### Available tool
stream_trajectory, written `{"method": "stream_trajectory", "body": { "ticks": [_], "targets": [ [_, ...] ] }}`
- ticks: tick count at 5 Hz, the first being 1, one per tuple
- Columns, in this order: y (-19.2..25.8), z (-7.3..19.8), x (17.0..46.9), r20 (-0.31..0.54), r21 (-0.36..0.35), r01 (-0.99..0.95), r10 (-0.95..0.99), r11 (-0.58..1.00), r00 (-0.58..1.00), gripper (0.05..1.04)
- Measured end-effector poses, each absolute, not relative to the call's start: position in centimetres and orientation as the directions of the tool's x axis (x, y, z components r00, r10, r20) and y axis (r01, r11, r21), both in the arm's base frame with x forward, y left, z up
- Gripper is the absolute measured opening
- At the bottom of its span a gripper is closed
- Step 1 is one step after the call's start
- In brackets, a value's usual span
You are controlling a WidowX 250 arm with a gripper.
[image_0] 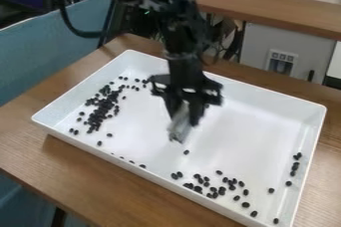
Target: Sweep into pile
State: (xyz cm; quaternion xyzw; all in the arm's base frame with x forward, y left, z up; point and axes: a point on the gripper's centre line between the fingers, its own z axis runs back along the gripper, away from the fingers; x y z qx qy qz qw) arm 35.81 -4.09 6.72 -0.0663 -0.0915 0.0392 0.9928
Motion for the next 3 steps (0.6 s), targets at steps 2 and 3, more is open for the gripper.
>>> {"method": "stream_trajectory", "body": {
  "ticks": [2, 3],
  "targets": [
    [-13.0, 4.7, 32.8, 0.167, -0.156, -0.045, 0.072, 0.987, 0.983, 0.391],
    [-15.3, 3.7, 32.5, 0.157, -0.148, -0.026, 0.049, 0.989, 0.986, 0.391]
  ]
}}
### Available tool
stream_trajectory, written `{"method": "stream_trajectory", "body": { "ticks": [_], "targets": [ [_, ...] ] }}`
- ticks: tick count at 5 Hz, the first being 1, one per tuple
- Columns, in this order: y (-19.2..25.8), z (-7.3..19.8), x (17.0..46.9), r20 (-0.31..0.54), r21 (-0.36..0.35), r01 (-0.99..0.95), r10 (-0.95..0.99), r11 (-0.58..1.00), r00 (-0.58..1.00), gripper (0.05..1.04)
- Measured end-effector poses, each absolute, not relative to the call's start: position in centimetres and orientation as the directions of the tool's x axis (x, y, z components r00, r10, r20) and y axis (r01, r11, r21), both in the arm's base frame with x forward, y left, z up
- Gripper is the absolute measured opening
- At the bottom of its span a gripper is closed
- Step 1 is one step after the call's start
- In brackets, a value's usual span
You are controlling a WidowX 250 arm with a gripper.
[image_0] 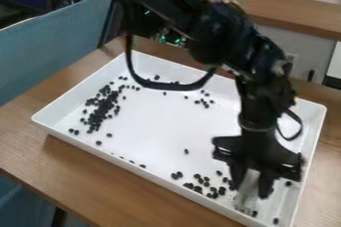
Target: Sweep into pile
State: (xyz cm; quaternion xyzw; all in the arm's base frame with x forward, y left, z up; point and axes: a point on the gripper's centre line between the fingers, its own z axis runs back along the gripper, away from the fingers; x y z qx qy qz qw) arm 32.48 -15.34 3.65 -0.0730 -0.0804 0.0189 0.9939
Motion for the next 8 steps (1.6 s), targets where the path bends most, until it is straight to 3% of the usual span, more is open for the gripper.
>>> {"method": "stream_trajectory", "body": {
  "ticks": [1, 3, 4, 8],
  "targets": [
    [-16.4, 2.5, 32.8, 0.147, -0.122, -0.023, 0.041, 0.992, 0.988, 0.391],
    [-16.0, 1.6, 33.1, 0.11, -0.143, -0.05, 0.066, 0.989, 0.992, 0.391],
    [-15.0, 1.3, 32.7, 0.064, -0.104, -0.039, 0.046, 0.994, 0.997, 0.391],
    [3.7, 2.2, 31.7, 0.002, 0.002, -0.19, 0.19, 0.982, 0.982, 0.391]
  ]
}}
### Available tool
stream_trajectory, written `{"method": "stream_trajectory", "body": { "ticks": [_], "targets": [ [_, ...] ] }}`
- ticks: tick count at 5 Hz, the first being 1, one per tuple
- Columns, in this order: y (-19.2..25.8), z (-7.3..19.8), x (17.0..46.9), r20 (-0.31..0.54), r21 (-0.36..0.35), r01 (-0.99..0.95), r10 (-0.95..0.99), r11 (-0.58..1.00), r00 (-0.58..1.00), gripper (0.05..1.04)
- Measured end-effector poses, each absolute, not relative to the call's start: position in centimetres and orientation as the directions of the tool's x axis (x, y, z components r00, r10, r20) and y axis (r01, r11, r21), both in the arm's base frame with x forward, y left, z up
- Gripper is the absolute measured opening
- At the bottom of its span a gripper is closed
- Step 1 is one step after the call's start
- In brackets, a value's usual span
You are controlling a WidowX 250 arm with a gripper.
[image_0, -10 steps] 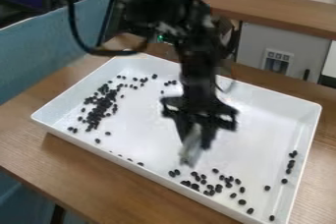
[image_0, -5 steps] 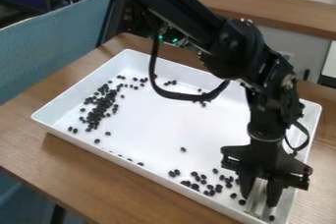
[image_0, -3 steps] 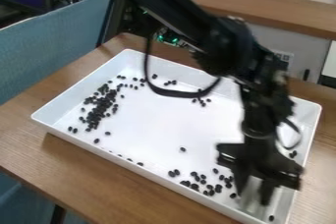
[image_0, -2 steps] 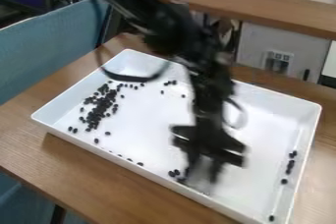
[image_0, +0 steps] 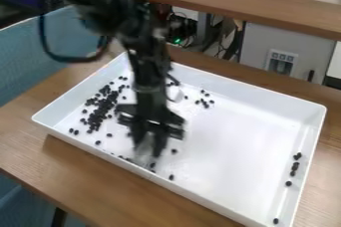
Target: Sweep into pile
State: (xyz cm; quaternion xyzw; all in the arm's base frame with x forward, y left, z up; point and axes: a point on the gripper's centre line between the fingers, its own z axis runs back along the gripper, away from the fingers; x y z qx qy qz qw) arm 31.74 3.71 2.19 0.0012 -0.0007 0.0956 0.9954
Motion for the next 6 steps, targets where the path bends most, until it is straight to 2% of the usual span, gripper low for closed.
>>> {"method": "stream_trajectory", "body": {
  "ticks": [2, 3, 4, 5, 6],
  "targets": [
    [10.6, 2.7, 32.0, 0.003, 0.071, -0.272, 0.273, 0.96, 0.962, 0.391],
    [12.2, 3.3, 32.4, 0.022, 0.089, -0.296, 0.295, 0.951, 0.955, 0.39],
    [11.0, 4.6, 33.2, 0.061, 0.05, -0.271, 0.268, 0.961, 0.961, 0.391],
    [7.6, 6.7, 35.2, 0.13, -0.002, -0.202, 0.2, 0.979, 0.971, 0.391],
    [2.5, 7.7, 37.6, 0.182, -0.082, -0.062, 0.076, 0.995, 0.98, 0.39]
  ]
}}
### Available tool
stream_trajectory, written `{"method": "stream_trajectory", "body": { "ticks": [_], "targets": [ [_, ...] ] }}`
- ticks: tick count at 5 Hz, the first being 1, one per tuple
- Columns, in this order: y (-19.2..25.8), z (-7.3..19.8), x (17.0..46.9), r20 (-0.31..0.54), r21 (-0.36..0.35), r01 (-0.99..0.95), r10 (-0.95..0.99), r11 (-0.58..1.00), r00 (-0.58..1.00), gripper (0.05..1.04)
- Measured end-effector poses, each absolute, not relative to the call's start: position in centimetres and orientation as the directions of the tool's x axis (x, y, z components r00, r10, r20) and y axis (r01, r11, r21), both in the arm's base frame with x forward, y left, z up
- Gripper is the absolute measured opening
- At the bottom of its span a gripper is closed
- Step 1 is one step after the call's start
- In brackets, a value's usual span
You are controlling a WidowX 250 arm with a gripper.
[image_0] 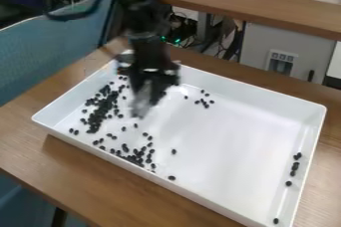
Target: Sweep into pile
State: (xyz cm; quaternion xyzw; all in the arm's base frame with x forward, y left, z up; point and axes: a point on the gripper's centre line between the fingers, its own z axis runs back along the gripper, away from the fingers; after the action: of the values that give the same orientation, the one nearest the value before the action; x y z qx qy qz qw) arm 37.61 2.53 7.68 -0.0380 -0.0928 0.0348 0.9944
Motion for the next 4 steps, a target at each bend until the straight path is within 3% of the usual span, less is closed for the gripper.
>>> {"method": "stream_trajectory", "body": {
  "ticks": [2, 4],
  "targets": [
    [-4.9, 2.9, 41.4, 0.081, -0.236, 0.057, -0.039, 0.97, 0.996, 0.39],
    [-5.3, 2.1, 42.3, 0.07, -0.24, 0.052, -0.036, 0.969, 0.997, 0.391]
  ]
}}
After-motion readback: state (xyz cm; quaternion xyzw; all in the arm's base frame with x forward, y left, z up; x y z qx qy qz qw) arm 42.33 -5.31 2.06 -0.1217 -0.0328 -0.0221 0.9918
